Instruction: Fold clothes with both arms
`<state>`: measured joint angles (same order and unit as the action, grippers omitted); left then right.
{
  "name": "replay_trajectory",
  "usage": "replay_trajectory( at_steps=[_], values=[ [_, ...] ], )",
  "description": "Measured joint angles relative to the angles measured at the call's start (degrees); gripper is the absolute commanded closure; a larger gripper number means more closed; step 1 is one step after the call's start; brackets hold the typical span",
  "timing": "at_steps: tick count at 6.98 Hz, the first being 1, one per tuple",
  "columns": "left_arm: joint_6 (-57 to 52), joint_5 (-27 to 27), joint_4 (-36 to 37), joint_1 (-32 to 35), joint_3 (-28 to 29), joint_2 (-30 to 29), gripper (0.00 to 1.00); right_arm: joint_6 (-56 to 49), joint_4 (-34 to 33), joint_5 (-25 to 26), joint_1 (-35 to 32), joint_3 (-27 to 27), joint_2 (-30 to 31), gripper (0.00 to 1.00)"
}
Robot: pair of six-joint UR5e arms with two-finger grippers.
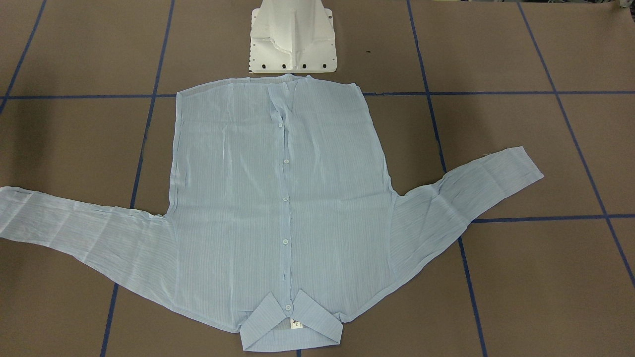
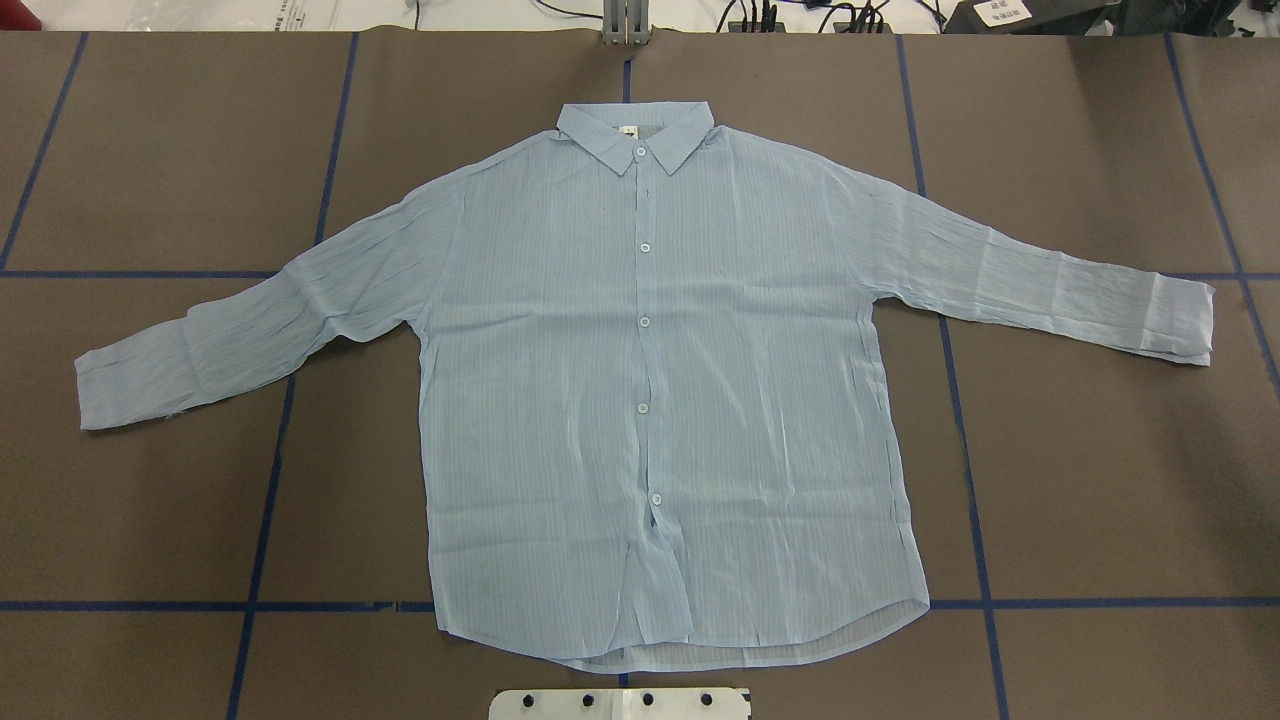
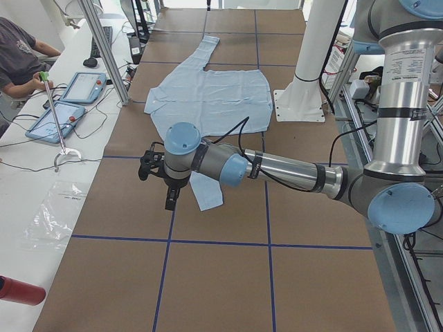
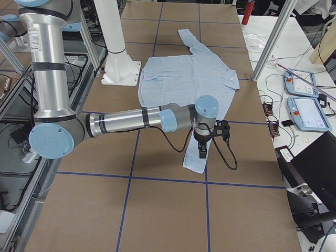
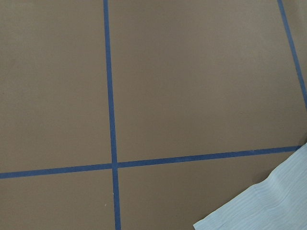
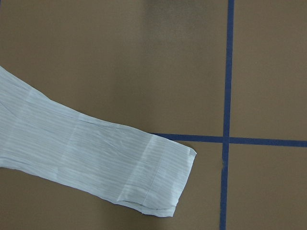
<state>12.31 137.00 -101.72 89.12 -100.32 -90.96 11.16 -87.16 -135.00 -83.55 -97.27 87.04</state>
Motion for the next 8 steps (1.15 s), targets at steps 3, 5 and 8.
replay_trajectory(
  at_steps=[3, 5, 8],
  values=[
    [-1.82, 0.01, -0.59, -0.02, -1.67, 0.45, 0.0, -0.32, 0.11, 0.9, -0.03, 0.01, 0.31, 0.0],
    [-2.01, 0.07, -0.81, 0.0, -2.16, 1.1, 0.0, -0.48, 0.48, 1.04, 0.02, 0.02, 0.49, 0.0],
    [-2.03, 0.14, -0.87, -0.05, -2.88, 1.3, 0.0, -0.51, 0.8, 1.43, 0.16, 0.46, 1.65, 0.0]
  ],
)
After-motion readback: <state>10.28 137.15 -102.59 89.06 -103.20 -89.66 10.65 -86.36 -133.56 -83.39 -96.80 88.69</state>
